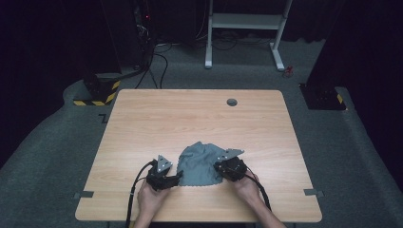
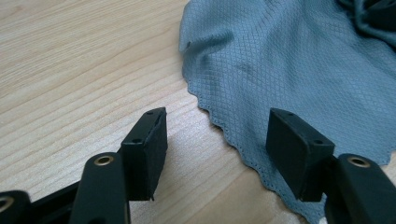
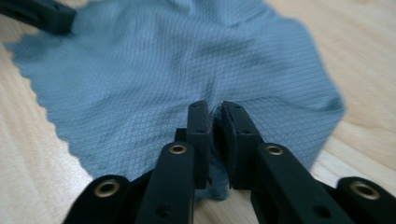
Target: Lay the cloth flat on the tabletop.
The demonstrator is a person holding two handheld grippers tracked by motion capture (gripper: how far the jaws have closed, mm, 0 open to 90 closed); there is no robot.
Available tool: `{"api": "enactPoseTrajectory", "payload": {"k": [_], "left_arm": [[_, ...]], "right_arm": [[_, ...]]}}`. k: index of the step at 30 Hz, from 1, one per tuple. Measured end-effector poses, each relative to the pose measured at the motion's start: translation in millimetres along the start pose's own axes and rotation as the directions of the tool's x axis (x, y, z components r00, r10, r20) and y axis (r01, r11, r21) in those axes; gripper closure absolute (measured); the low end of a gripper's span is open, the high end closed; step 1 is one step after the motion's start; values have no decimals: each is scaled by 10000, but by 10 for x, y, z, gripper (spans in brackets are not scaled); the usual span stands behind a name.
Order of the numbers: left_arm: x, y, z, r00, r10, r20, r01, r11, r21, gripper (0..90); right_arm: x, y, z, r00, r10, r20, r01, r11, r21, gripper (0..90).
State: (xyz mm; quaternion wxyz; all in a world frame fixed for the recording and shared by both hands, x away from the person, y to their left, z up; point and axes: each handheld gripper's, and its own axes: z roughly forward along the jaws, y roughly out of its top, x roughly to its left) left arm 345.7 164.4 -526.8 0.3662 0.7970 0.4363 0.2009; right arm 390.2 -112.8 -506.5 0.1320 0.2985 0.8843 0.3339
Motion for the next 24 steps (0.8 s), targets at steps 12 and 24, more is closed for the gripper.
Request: {"api": "enactPoseTrajectory", "payload": {"k": [12,24], "left_arm": [[-3,-1,0,10000,-32,-9,32,10000,-2,386],[-2,-1,-1,10000,-20,-29,20,10000,3,382]], "right_arm": [[41,-262,-410,9986,-306,422,333,9974,-645,814],[73,-225,-171,9994,-279,203,287,9987,-429,893]]}}
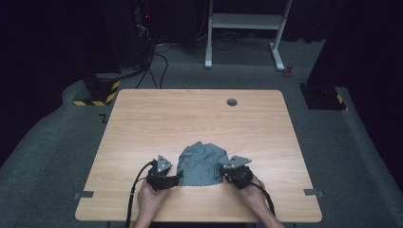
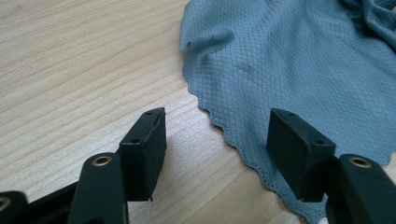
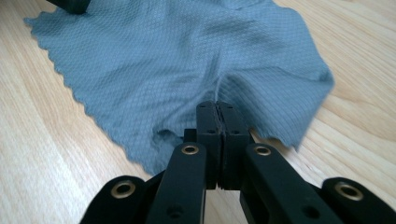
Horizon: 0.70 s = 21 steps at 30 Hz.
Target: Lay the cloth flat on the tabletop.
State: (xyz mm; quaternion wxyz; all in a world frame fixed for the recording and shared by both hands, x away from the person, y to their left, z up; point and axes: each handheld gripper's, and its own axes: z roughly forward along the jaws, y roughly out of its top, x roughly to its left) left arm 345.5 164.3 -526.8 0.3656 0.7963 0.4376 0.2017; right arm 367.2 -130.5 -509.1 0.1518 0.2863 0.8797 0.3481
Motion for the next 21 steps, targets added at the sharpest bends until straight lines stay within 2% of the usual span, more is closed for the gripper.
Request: {"api": "enactPoseTrajectory", "payload": {"k": [9,12,14,15,17,21], "left_arm": [[0,0,0,10000,2,-1,-2,10000,6,382],[0,0,-1,10000,4,-3,-4,10000,7,382],[0,0,0,10000,4,-3,-4,10000,5,381],[0,0,0,10000,7,-5,-7,10000,6,381],[1,0,-1,10000,17,-8,-17,10000,7,381],[1,1,-1,10000,14,5,-14,10000,21,381]], "right_arm": [[-1,134,151,9998,-15,-177,15,10000,20,874],[-20,145,216,9986,295,-450,-297,9996,-28,813],[-29,152,212,9978,417,-518,-423,9990,-115,807],[-45,169,182,9967,591,-560,-610,9976,-327,807],[-46,193,183,9963,638,-578,-655,9975,-277,807],[-35,233,243,9977,399,-548,-405,9991,-98,807]]}}
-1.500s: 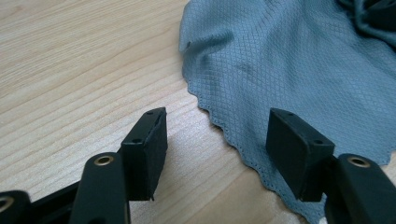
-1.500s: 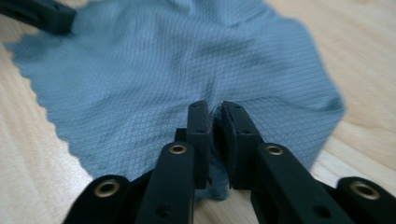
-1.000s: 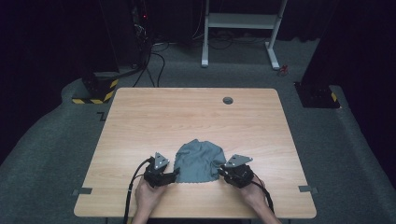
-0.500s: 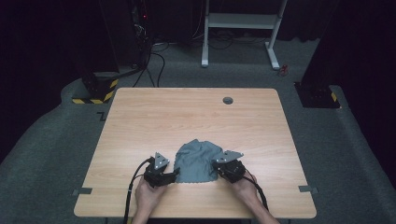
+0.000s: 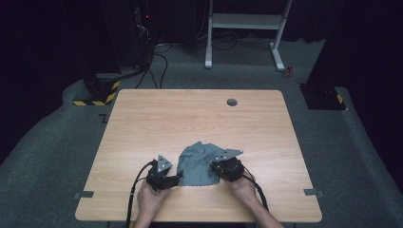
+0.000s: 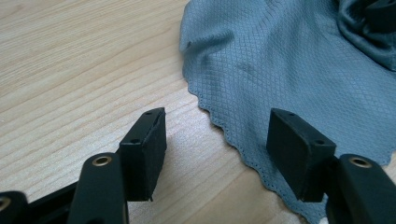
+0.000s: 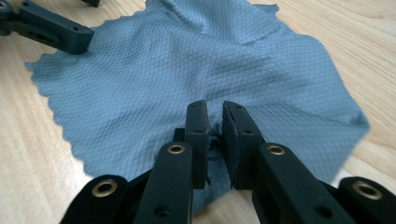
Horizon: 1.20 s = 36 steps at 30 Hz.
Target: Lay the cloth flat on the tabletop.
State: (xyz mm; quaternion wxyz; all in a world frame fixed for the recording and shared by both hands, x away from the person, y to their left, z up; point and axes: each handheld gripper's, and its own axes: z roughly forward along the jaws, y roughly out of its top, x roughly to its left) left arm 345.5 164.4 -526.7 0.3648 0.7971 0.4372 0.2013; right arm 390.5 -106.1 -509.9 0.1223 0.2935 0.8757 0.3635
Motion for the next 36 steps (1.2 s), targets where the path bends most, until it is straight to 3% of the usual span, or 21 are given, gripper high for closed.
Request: {"api": "enactPoseTrajectory", "payload": {"k": [6,9,10,13,19,29,36], "left_arm": [[-1,0,1,10000,-3,-10,3,10000,-14,381],[-2,-1,1,10000,-12,-3,12,10000,-16,380],[-2,-1,1,10000,-15,-4,15,10000,-16,380],[-1,0,1,10000,-3,-8,3,10000,-14,380],[0,0,1,10000,5,-8,-5,10000,-16,380],[-2,-1,1,10000,-11,-6,11,10000,-15,380],[-2,-1,1,10000,-10,-3,10,10000,-16,380]], "right_arm": [[-19,57,120,10000,14,36,-14,10000,-63,782],[-25,66,69,9999,69,86,-66,9995,-306,782],[-23,77,-37,9998,193,108,-186,9978,-643,784],[-3,69,-152,9999,26,111,-17,9970,-769,792],[87,-31,-192,9989,-413,213,427,9967,-694,793],[64,-68,-50,9998,-191,77,194,9991,-382,775],[93,-15,-23,9997,-255,56,258,9983,-515,768]]}}
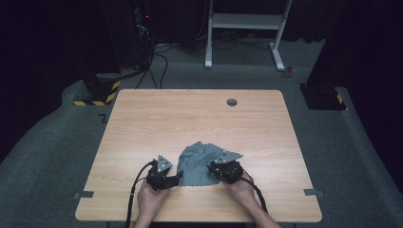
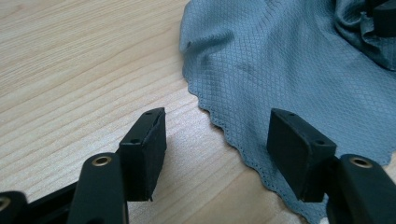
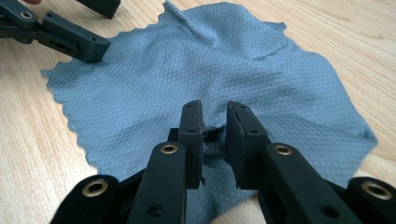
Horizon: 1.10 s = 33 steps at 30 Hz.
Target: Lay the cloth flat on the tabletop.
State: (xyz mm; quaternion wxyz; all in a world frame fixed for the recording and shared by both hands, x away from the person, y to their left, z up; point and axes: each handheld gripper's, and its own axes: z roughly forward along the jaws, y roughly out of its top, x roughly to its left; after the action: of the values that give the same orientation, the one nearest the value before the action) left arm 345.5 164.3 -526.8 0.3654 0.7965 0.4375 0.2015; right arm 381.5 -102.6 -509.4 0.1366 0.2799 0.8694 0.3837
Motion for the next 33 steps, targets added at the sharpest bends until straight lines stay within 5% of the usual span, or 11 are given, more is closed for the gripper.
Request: {"api": "enactPoseTrajectory", "payload": {"k": [10,22,33], "left_arm": [[-1,0,0,10000,1,5,-1,10000,4,377],[-1,0,0,10000,3,0,-3,10000,2,376],[-1,0,0,10000,3,1,-3,10000,5,376]], "right_arm": [[-37,25,117,9999,-152,16,152,9993,330,900],[-30,-52,-172,9998,-39,200,42,9999,-120,899],[22,59,65,9998,212,50,-212,9998,47,704]]}}
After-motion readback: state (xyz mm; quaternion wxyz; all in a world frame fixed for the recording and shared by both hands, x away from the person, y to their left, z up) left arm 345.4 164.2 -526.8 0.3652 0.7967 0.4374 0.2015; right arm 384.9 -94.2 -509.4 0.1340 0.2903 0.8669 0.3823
